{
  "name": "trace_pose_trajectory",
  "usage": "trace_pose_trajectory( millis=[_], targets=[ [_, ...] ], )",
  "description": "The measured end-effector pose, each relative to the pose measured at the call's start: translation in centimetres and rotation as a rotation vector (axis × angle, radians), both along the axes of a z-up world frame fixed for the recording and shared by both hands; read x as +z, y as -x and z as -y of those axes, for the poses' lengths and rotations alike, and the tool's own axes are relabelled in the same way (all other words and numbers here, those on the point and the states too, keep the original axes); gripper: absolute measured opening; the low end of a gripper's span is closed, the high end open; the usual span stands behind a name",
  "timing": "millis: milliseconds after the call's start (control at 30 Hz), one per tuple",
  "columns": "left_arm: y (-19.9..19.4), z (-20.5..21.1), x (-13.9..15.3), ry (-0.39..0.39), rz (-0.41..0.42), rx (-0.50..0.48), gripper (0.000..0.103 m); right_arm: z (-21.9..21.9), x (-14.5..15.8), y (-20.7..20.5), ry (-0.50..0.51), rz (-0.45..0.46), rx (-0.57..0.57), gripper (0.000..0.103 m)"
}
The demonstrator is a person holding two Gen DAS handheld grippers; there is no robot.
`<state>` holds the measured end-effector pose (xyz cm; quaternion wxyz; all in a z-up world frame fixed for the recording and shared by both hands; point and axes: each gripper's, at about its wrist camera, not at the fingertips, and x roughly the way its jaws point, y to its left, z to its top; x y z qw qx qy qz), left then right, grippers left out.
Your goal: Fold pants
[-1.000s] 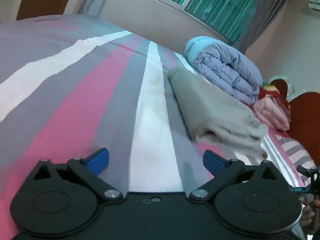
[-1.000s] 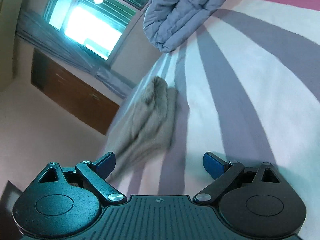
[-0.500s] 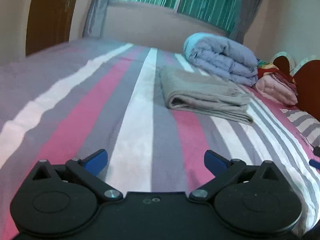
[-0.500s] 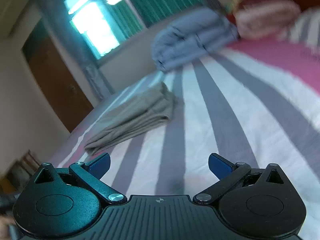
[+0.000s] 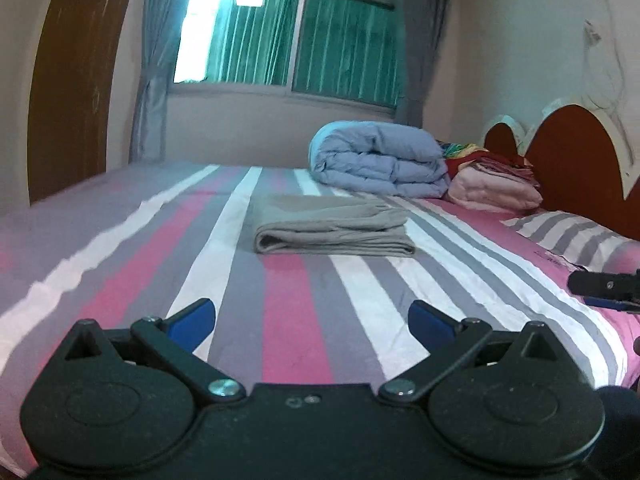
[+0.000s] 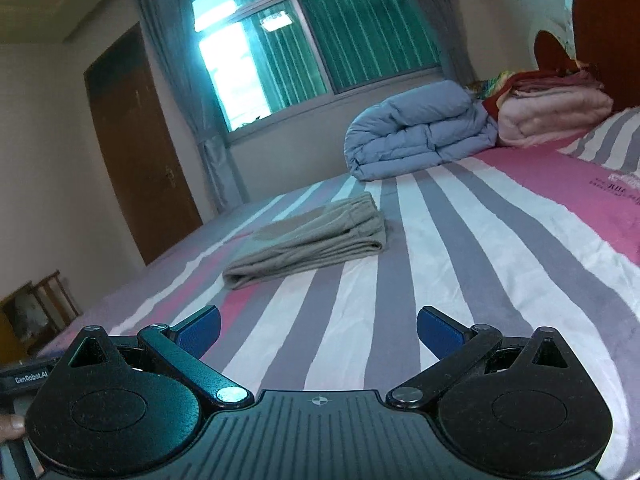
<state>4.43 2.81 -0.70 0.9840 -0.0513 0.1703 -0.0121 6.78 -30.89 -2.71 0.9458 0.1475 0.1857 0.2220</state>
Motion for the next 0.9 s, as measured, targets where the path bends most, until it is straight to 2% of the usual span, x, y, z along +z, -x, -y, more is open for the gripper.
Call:
trace_pose_trajectory(
  millis=[133, 267, 367, 500, 900],
  targets=[
    [2.5, 0.5, 0.2, 0.036, 0.031, -0.004, 0.097, -1.1, 0.5, 2.5, 0.064, 0.032, 0.013, 0.103],
    [3.7, 0.7, 0.2, -0.019, 0.058, 0.025, 0.097, -2.4, 0.9, 4.6, 0.141, 0.056, -0.008, 0.103],
    [3.7, -0.3, 0.2, 0.015, 0.048, 0.057, 0.097, -3.4, 0.8, 5.5, 0.225, 0.109, -0.013, 0.103],
    [4.2, -1.1, 0.3, 0.055, 0.076, 0.099, 0.097, -3.6, 0.3, 5.1, 0.22, 0.107, -0.022, 0.103],
    [3.7, -0.7, 0.2, 0.036, 0.073, 0.078, 0.097, -3.8, -0.2, 4.3, 0.23, 0.115, -0.01, 0.103]
  ],
)
